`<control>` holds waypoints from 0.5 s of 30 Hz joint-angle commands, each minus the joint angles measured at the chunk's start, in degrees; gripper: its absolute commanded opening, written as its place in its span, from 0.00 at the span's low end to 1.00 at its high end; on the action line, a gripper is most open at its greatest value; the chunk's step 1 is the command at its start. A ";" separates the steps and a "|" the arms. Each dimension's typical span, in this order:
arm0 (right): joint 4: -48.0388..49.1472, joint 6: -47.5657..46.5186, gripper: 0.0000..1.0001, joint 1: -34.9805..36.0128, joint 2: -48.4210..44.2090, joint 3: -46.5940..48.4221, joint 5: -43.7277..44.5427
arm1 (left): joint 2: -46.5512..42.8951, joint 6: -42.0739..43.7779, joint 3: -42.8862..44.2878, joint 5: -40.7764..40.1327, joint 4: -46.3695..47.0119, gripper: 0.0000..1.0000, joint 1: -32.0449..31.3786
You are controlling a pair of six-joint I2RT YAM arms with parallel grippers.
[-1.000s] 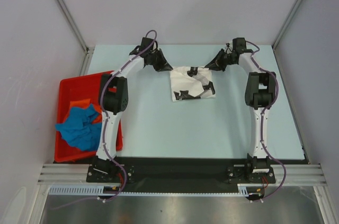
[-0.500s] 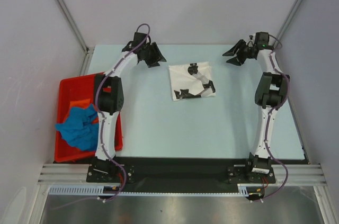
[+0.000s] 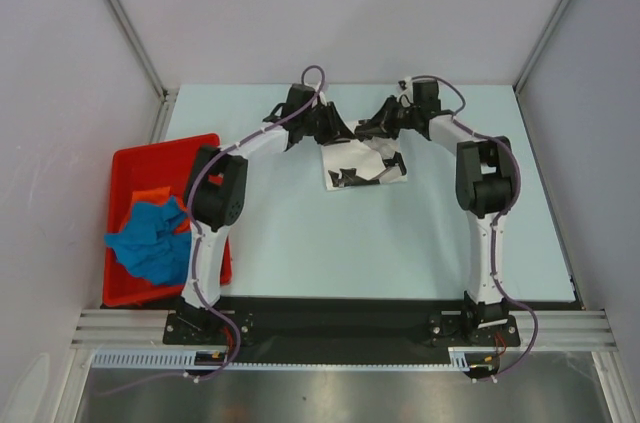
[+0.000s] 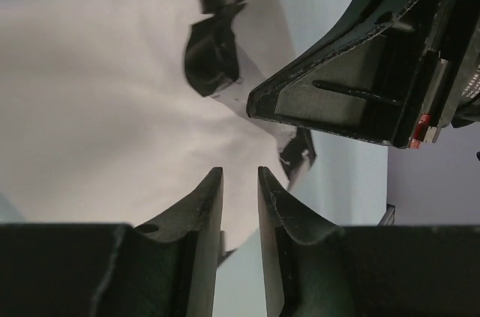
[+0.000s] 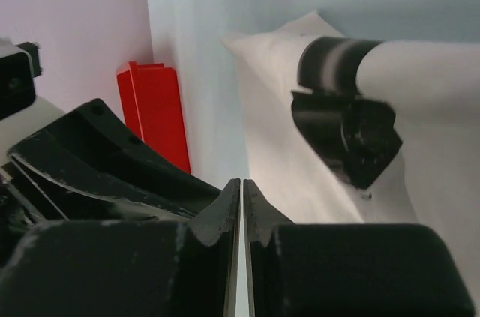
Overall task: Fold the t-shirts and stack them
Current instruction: Fold the tshirt
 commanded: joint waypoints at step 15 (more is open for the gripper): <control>20.18 15.45 0.11 -6.57 22.09 12.99 5.41 | 15.97 -2.67 10.74 4.13 7.91 0.30 6.78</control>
